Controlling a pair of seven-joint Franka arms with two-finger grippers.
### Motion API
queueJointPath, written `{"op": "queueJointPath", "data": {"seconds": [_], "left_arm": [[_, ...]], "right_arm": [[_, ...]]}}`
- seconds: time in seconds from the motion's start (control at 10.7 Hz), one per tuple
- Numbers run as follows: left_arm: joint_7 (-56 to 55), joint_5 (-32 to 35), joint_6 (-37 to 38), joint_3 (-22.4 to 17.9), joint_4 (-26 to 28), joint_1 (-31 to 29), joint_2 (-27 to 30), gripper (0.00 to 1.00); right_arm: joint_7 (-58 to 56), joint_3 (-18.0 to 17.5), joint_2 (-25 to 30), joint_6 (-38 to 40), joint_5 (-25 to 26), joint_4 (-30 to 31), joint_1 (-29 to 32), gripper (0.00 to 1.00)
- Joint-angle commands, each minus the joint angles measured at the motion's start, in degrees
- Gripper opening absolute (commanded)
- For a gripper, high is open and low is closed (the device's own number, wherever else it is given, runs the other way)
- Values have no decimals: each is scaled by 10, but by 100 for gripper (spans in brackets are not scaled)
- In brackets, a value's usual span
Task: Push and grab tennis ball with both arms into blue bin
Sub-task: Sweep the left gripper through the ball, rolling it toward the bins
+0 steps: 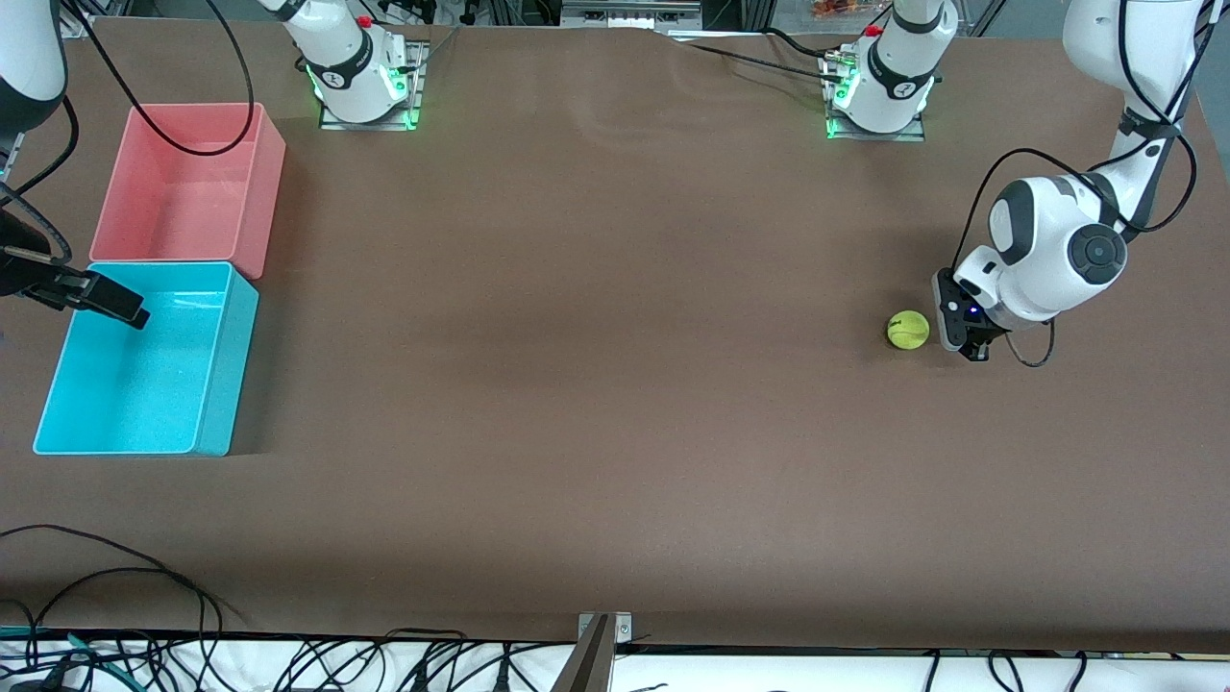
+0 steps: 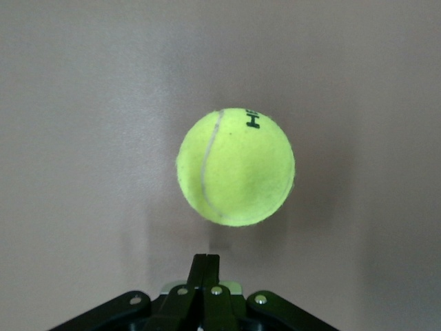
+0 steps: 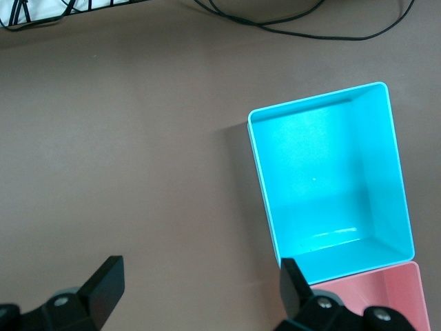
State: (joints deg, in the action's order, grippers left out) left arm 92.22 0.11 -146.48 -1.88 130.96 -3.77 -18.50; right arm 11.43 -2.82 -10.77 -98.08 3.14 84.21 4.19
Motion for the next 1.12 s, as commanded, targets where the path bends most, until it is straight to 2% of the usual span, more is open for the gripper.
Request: {"op": "queueJointPath", "data": {"seconds": [0.0, 0.28, 0.37, 0.56, 0.75, 1.03], "left_arm": [[9, 4, -14, 1, 1, -1, -17, 0], [-33, -25, -14, 4, 0, 12, -26, 0], [-67, -34, -14, 5, -1, 43, -32, 0], [-210, -32, -15, 19, -12, 123, -40, 0], [-318, -24, -14, 33, -46, 166, -49, 0], [-313, -24, -14, 33, -45, 161, -47, 0]], "right_arm": [[-8, 0, -2, 4, -12, -9, 2, 100], [-8, 0, -2, 4, -12, -9, 2, 100], [-8, 1, -2, 4, -12, -9, 2, 100], [-8, 1, -2, 3, -12, -9, 3, 100], [-9, 1, -2, 3, -12, -9, 3, 100], [-9, 1, -2, 3, -13, -9, 5, 100]]}}
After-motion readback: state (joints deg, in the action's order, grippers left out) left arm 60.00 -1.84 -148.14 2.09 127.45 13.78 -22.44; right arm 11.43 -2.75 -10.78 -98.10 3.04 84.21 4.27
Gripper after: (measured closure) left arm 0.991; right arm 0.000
